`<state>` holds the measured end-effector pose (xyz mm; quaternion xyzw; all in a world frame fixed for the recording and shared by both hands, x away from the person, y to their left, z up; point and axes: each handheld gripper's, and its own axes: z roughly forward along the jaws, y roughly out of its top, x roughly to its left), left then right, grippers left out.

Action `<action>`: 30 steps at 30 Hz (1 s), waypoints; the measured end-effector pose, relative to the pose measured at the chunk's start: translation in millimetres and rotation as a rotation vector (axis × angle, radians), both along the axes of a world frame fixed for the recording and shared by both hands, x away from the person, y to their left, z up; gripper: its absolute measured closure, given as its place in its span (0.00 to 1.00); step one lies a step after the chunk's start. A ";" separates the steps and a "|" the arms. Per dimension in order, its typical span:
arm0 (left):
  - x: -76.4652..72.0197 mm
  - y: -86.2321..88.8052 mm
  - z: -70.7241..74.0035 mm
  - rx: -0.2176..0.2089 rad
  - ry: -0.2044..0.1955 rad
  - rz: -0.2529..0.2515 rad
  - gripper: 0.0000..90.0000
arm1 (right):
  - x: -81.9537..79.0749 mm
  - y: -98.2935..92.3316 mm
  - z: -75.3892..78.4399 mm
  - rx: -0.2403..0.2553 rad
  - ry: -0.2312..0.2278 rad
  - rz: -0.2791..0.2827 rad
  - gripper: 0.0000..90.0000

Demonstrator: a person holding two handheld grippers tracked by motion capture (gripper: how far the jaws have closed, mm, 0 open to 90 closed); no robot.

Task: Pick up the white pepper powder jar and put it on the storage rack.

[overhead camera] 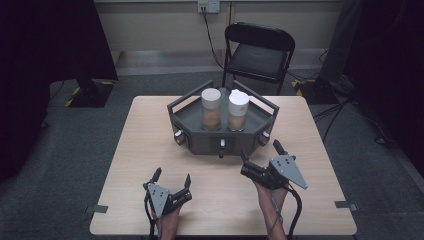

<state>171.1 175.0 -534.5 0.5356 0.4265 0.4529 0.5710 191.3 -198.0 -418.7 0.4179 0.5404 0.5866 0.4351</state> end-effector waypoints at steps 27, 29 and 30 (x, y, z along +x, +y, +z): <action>0.0 0.0 0.0 0.000 0.000 0.000 0.03 | -28.1 0.0 -43.2 -0.050 -0.029 -0.064 0.00; 0.0 0.0 0.0 0.000 0.000 0.000 0.03 | -29.4 -0.3 -47.4 -0.045 -0.024 -0.066 0.00; 0.0 0.1 0.0 0.001 0.000 0.000 0.03 | -30.0 -0.4 -49.2 -0.042 -0.022 -0.069 0.00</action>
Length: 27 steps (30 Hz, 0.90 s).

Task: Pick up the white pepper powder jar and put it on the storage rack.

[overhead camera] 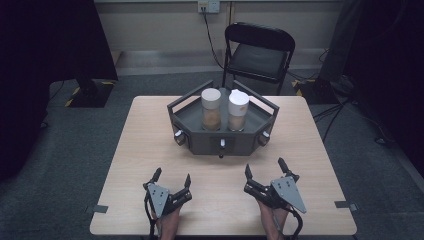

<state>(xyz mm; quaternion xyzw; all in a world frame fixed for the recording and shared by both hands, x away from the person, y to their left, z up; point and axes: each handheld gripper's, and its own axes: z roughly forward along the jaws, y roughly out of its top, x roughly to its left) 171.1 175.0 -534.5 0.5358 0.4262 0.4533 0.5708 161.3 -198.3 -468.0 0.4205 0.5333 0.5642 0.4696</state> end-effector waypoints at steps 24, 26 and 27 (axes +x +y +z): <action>0.0 0.0 0.0 0.000 0.000 0.000 0.03 | -10.6 -1.5 -40.6 -0.018 0.020 -0.041 0.00; 0.0 0.0 0.0 0.000 0.000 0.000 0.03 | -10.2 -1.0 -44.2 -0.016 0.027 -0.044 0.00; 0.0 0.0 0.0 0.000 0.000 0.000 0.03 | -10.0 -0.8 -45.5 -0.014 0.027 -0.046 0.00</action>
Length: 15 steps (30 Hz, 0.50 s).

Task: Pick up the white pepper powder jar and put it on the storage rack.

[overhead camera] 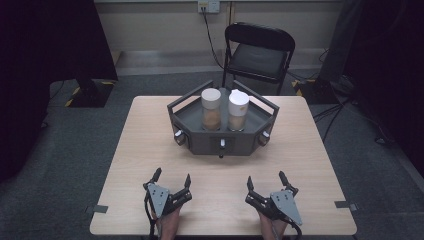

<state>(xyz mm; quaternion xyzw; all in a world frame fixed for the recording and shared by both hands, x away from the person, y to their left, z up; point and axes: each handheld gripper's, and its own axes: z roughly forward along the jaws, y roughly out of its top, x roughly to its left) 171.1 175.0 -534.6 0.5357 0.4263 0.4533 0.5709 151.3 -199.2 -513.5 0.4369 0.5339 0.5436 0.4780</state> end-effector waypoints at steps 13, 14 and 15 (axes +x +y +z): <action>0.0 0.0 0.0 0.000 0.000 0.000 0.03 | 1.5 -0.6 -9.2 0.007 0.026 -0.008 0.00; 0.0 0.1 -0.1 0.000 0.000 0.000 0.03 | 1.5 -0.6 -9.3 0.006 0.027 -0.008 0.00; -0.1 0.9 0.0 0.000 0.000 -0.005 0.02 | 1.4 -0.5 -9.7 0.006 0.026 -0.006 0.00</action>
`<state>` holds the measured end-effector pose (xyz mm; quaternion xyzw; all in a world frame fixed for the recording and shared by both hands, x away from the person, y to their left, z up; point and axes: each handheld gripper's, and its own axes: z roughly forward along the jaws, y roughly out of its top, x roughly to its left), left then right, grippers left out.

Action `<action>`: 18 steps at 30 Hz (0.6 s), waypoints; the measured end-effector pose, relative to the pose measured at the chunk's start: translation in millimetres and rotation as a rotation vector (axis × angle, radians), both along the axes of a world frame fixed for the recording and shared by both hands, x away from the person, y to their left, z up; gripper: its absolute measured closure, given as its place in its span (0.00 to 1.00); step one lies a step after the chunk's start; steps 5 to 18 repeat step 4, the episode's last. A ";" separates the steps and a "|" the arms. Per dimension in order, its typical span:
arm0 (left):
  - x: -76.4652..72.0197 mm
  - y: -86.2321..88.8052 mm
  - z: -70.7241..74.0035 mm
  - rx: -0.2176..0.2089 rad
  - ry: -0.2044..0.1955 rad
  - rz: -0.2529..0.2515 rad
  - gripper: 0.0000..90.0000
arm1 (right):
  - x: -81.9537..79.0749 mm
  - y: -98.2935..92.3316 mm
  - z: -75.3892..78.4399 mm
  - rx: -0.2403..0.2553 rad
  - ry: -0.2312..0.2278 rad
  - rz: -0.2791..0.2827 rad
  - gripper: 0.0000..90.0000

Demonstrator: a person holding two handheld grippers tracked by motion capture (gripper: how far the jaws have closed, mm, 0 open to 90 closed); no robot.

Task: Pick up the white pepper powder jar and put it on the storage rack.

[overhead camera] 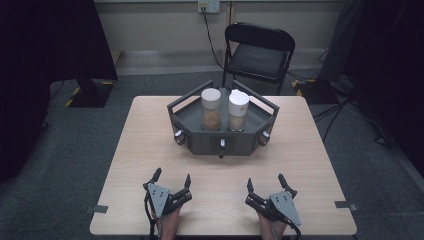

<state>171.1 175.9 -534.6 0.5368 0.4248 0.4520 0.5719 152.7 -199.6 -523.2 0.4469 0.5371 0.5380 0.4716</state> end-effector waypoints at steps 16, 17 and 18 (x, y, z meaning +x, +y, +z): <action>-0.2 0.1 0.1 0.001 0.000 -0.001 0.02 | -0.6 -0.5 -1.8 -0.003 -0.009 0.006 0.00; -0.2 0.1 0.1 0.001 0.000 -0.001 0.02 | -0.6 -0.5 -1.8 -0.003 -0.009 0.006 0.00; -0.2 0.1 0.1 0.001 0.000 -0.001 0.02 | -0.6 -0.5 -1.8 -0.003 -0.009 0.006 0.00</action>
